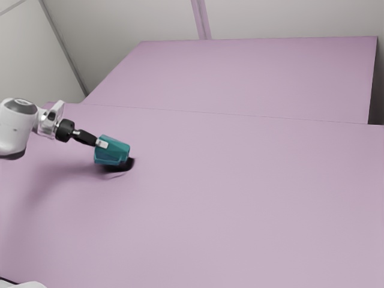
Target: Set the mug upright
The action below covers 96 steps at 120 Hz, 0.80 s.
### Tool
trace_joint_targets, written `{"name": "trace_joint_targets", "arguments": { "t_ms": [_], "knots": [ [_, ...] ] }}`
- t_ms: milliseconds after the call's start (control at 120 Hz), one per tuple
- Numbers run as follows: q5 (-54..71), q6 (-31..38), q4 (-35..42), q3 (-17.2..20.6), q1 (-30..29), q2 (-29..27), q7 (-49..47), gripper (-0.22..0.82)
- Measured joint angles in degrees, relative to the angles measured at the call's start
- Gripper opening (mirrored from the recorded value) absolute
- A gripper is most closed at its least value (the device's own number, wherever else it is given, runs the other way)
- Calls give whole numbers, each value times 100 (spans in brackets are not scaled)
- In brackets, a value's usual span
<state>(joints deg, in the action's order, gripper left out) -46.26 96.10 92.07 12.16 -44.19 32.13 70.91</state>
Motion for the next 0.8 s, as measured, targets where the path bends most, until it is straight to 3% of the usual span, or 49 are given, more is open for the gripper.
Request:
{"name": "trace_joint_targets", "arguments": {
  "t_ms": [458,800],
  "knots": [
    [2089,1563,1240,152,1074,-1768,-825,-18],
    [3809,2550,2114,1308,1201,-2499,-2344,-18]
  ]
}}
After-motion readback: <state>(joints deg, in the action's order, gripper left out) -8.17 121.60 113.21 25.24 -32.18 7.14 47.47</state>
